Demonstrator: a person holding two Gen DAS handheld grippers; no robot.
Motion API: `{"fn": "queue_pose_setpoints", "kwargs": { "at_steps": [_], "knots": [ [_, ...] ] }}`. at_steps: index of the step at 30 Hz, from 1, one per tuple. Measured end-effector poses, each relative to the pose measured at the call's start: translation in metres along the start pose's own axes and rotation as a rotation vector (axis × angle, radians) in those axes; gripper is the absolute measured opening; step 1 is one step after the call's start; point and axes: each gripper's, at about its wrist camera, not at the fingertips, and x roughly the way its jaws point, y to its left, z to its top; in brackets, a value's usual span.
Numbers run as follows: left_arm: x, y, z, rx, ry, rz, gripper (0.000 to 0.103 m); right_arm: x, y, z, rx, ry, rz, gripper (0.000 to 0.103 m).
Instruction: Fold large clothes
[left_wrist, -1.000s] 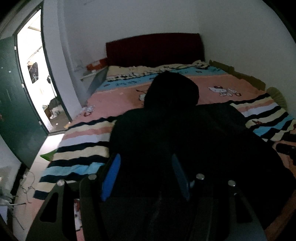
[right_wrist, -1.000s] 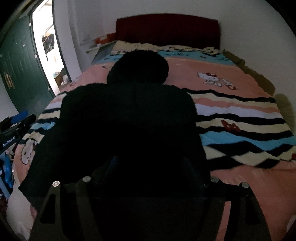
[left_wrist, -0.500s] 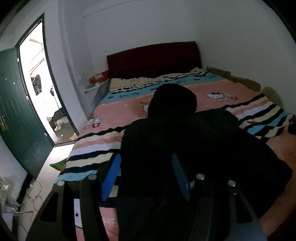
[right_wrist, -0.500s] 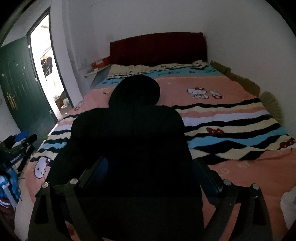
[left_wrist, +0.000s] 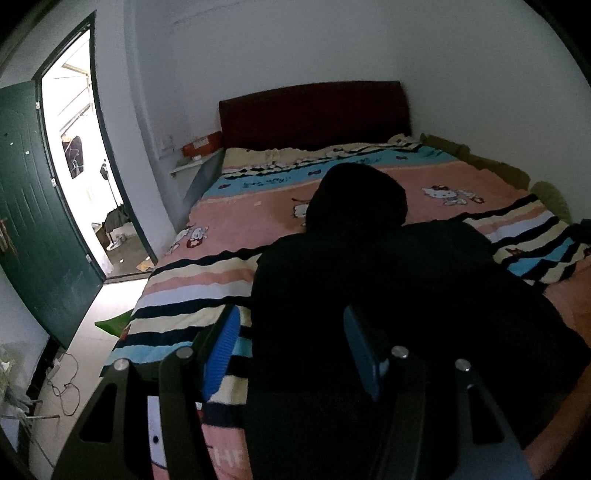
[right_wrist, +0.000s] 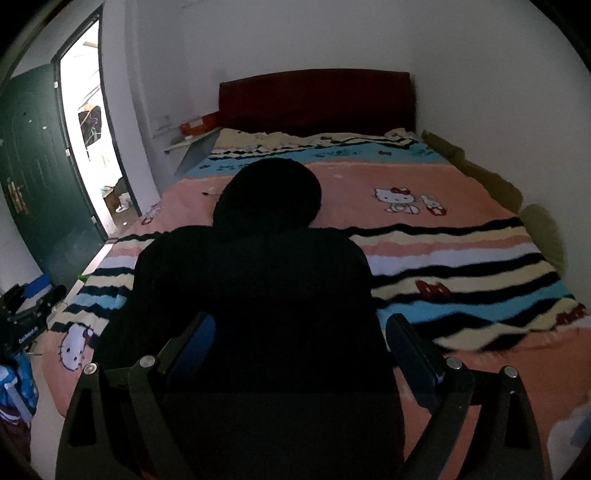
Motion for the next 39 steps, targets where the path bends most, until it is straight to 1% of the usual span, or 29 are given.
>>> {"fn": "queue_pose_setpoints", "kwargs": {
  "at_steps": [5, 8, 9, 12, 13, 15, 18, 20, 21, 23, 25, 26, 29, 32, 35, 37, 39],
  "knots": [
    [0.049, 0.007, 0.023, 0.001, 0.045, -0.002, 0.056, 0.046, -0.002, 0.031, -0.01, 0.018, -0.001, 0.093],
    [0.082, 0.019, 0.047, -0.028, 0.074, -0.032, 0.056, 0.078, -0.003, 0.056, -0.031, 0.026, -0.008, 0.093],
    [0.095, 0.025, 0.058, -0.039, 0.081, -0.056, 0.056, 0.087, -0.001, 0.064, -0.035, 0.028, -0.006, 0.093],
    [0.134, 0.035, 0.091, -0.043, 0.095, -0.096, 0.056, 0.124, -0.002, 0.095, -0.032, 0.031, 0.01, 0.092],
    [0.148, 0.037, 0.102, -0.037, 0.101, -0.1, 0.056, 0.136, -0.002, 0.105, -0.03, 0.031, 0.016, 0.092],
    [0.174, 0.038, 0.12, -0.013, 0.101, -0.075, 0.056, 0.165, -0.002, 0.127, -0.031, 0.034, 0.023, 0.092],
    [0.226, 0.032, 0.153, 0.019, 0.121, -0.093, 0.056, 0.21, -0.005, 0.157, -0.038, 0.044, 0.028, 0.092],
    [0.259, 0.022, 0.17, 0.037, 0.137, -0.128, 0.056, 0.247, -0.011, 0.178, -0.041, 0.055, 0.028, 0.092],
    [0.282, 0.013, 0.18, 0.047, 0.157, -0.154, 0.056, 0.26, -0.012, 0.185, -0.039, 0.058, 0.024, 0.092],
    [0.321, -0.003, 0.194, 0.066, 0.195, -0.183, 0.056, 0.299, -0.019, 0.2, -0.027, 0.069, 0.021, 0.092],
    [0.359, -0.021, 0.204, 0.086, 0.211, -0.177, 0.056, 0.336, -0.026, 0.211, -0.003, 0.072, 0.009, 0.092],
    [0.382, -0.032, 0.209, 0.092, 0.219, -0.182, 0.056, 0.354, -0.029, 0.214, 0.011, 0.075, 0.016, 0.092],
    [0.429, -0.056, 0.218, 0.103, 0.219, -0.199, 0.056, 0.407, -0.033, 0.224, 0.028, 0.076, 0.023, 0.092],
    [0.482, -0.081, 0.23, 0.157, 0.198, -0.16, 0.056, 0.458, -0.042, 0.239, 0.053, 0.065, 0.022, 0.092],
    [0.521, -0.09, 0.239, 0.159, 0.199, -0.139, 0.056, 0.501, -0.053, 0.254, 0.108, 0.056, 0.056, 0.092],
    [0.54, -0.089, 0.245, 0.127, 0.193, -0.155, 0.056, 0.522, -0.055, 0.258, 0.115, 0.058, 0.077, 0.092],
    [0.549, -0.086, 0.246, 0.1, 0.194, -0.176, 0.056, 0.539, -0.055, 0.258, 0.112, 0.073, 0.092, 0.092]
  ]
}}
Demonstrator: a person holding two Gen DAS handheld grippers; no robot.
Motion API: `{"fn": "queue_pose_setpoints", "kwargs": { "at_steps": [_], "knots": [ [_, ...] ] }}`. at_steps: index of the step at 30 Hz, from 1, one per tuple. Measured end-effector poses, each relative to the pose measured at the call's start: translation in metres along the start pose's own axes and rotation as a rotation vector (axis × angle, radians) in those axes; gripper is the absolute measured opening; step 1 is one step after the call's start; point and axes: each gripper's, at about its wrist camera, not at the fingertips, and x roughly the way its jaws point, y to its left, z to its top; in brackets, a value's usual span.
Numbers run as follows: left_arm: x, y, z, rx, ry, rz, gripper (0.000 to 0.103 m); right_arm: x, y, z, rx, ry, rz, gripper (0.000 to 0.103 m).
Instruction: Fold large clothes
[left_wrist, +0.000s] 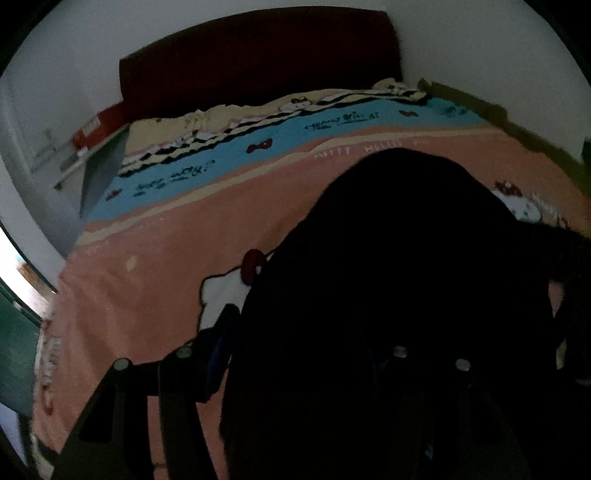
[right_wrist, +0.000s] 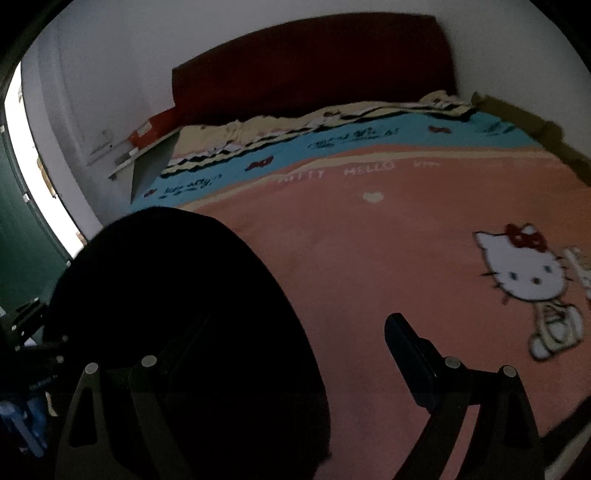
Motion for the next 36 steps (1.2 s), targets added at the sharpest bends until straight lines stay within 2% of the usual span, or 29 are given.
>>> {"fn": "queue_pose_setpoints", "kwargs": {
  "at_steps": [4, 5, 6, 7, 8, 9, 10, 12, 16, 20, 28, 31, 36],
  "knots": [
    [0.008, 0.009, -0.002, -0.05, -0.004, -0.038, 0.055, 0.031, -0.002, -0.002, 0.032, 0.042, 0.055, 0.092],
    [0.008, 0.008, -0.004, -0.059, -0.01, -0.046, 0.051, 0.035, -0.002, -0.003, 0.039, 0.045, 0.07, 0.09],
    [0.005, 0.008, -0.006, -0.06, -0.015, -0.052, 0.045, 0.04, 0.0, -0.004, 0.039, 0.048, 0.08, 0.079],
    [0.005, 0.006, -0.007, -0.055, -0.008, -0.059, 0.031, 0.042, 0.001, -0.005, 0.036, 0.047, 0.081, 0.069],
    [0.004, 0.004, -0.007, -0.054, 0.0, -0.058, 0.023, 0.044, 0.002, -0.007, 0.035, 0.049, 0.09, 0.046],
    [0.001, 0.001, -0.008, -0.053, 0.001, -0.053, 0.02, 0.045, 0.003, -0.009, 0.036, 0.053, 0.116, 0.028],
    [-0.005, -0.003, -0.011, -0.047, -0.004, -0.05, 0.015, 0.042, 0.005, -0.01, 0.033, 0.044, 0.129, 0.023],
    [-0.022, -0.01, -0.016, -0.032, -0.027, -0.039, 0.013, 0.028, 0.008, -0.012, 0.029, 0.015, 0.153, 0.015],
    [-0.083, -0.012, -0.035, -0.04, -0.085, -0.065, 0.013, -0.014, 0.013, -0.012, 0.053, -0.04, 0.211, 0.012],
    [-0.155, -0.008, -0.068, -0.067, -0.149, -0.128, 0.012, -0.078, 0.029, -0.024, 0.017, -0.076, 0.277, 0.011],
    [-0.288, 0.005, -0.131, -0.147, -0.29, -0.223, 0.011, -0.237, 0.047, -0.086, -0.028, -0.186, 0.411, 0.01],
    [-0.329, 0.009, -0.162, -0.161, -0.29, -0.235, 0.011, -0.292, 0.065, -0.111, -0.071, -0.221, 0.409, 0.01],
    [-0.371, 0.014, -0.206, -0.178, -0.266, -0.261, 0.011, -0.356, 0.099, -0.155, -0.143, -0.21, 0.403, 0.01]
  ]
}}
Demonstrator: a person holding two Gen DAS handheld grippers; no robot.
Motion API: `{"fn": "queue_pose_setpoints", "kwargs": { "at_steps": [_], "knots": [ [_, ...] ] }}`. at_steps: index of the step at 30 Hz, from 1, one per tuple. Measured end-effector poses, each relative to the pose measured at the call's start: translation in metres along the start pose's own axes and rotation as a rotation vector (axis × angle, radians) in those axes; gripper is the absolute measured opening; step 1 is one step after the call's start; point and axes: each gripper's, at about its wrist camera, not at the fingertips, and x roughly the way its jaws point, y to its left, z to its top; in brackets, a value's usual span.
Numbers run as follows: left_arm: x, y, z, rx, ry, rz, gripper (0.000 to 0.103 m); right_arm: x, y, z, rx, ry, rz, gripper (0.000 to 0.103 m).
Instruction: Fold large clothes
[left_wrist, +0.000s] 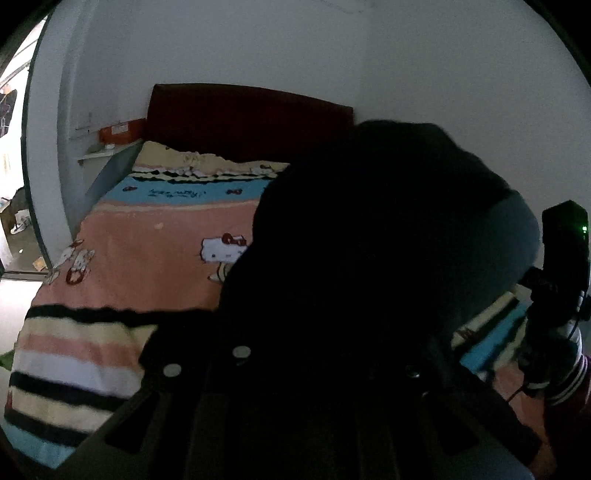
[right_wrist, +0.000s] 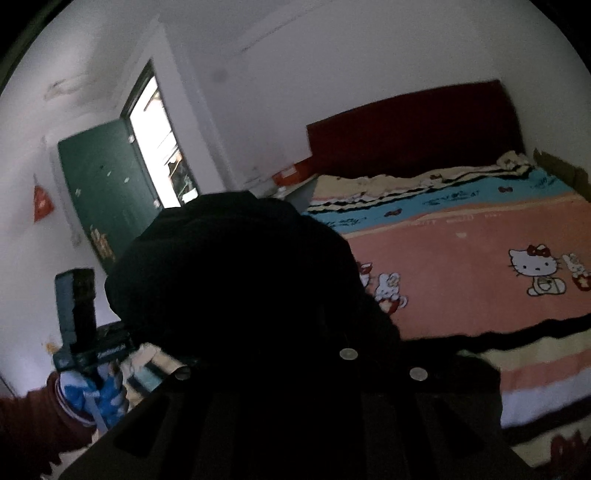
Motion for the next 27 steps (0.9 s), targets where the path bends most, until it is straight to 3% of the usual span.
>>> {"fn": "queue_pose_setpoints", "kwargs": {
  "at_steps": [8, 15, 17, 27],
  "knots": [
    [-0.027, -0.015, -0.087, 0.036, 0.087, 0.001, 0.011, -0.041, 0.042, -0.082, -0.012, 0.095, -0.039, 0.011],
    [-0.018, -0.029, -0.143, 0.056, 0.119, 0.001, 0.013, -0.039, 0.026, -0.153, 0.008, 0.21, -0.102, 0.011],
    [-0.008, -0.033, -0.154, 0.089, 0.13, 0.034, 0.013, -0.032, 0.02, -0.167, -0.006, 0.238, -0.143, 0.011],
    [-0.005, -0.037, -0.156, 0.138, 0.138, 0.09, 0.016, -0.016, 0.014, -0.175, -0.07, 0.281, -0.196, 0.015]
  ]
}}
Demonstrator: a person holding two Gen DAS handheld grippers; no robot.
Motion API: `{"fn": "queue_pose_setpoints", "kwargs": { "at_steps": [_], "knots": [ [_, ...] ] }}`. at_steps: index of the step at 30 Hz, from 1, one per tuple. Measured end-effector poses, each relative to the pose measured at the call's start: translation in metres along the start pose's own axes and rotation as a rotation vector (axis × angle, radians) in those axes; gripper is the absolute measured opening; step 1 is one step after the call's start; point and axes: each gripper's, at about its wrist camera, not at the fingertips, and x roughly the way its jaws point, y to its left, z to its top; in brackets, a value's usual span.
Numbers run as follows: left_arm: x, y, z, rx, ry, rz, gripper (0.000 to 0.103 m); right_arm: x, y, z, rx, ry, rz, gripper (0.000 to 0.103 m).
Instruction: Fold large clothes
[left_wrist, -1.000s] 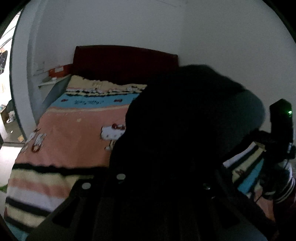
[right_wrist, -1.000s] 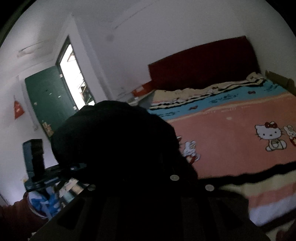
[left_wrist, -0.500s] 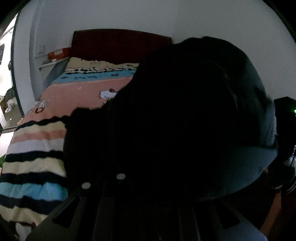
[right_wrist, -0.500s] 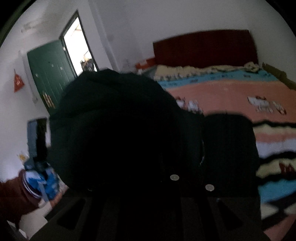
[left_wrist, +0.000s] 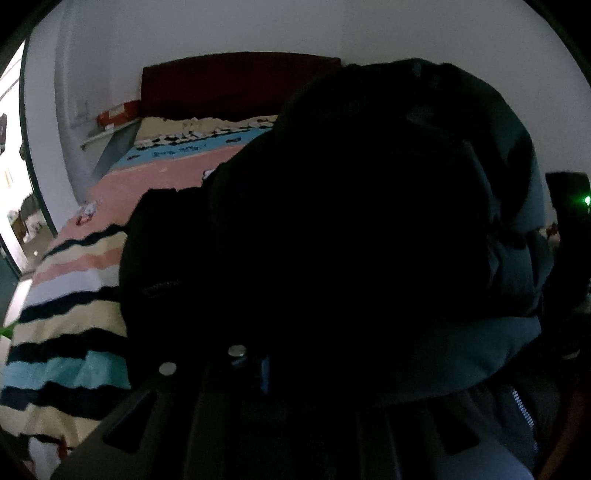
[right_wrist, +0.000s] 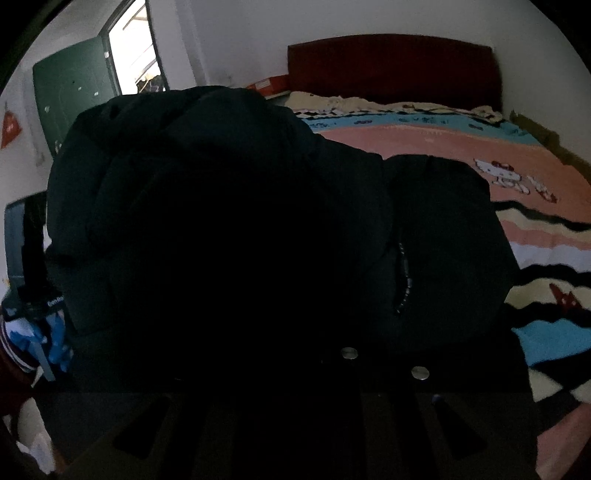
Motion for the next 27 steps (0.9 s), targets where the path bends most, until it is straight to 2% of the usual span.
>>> {"fn": "queue_pose_setpoints", "kwargs": {
  "at_steps": [5, 10, 11, 14, 18, 22, 24, 27],
  "knots": [
    [0.005, -0.004, 0.001, 0.034, 0.014, 0.028, 0.025, 0.002, 0.004, 0.004, -0.034, 0.007, -0.043, 0.018],
    [0.0, -0.005, -0.005, 0.067, -0.013, 0.038, 0.029, -0.003, 0.014, 0.003, -0.084, 0.011, -0.085, 0.022],
    [-0.002, -0.005, -0.007, 0.068, -0.014, 0.035, 0.033, -0.005, 0.017, 0.003, -0.103, 0.011, -0.097, 0.024],
    [-0.006, -0.002, -0.01, 0.058, -0.002, 0.004, 0.035, -0.012, 0.024, 0.0, -0.139, 0.016, -0.117, 0.029],
    [-0.009, 0.0, -0.015, 0.065, 0.031, -0.01, 0.035, -0.017, 0.03, -0.008, -0.142, 0.039, -0.117, 0.037],
    [-0.008, 0.0, -0.021, 0.063, 0.121, -0.013, 0.046, -0.018, 0.037, -0.015, -0.161, 0.062, -0.143, 0.042],
    [-0.005, 0.0, -0.028, 0.061, 0.173, -0.032, 0.047, -0.019, 0.038, -0.017, -0.159, 0.068, -0.16, 0.051],
    [-0.006, -0.006, -0.044, 0.083, 0.203, 0.005, 0.047, -0.024, 0.036, -0.024, -0.132, 0.083, -0.176, 0.066]
  ]
}}
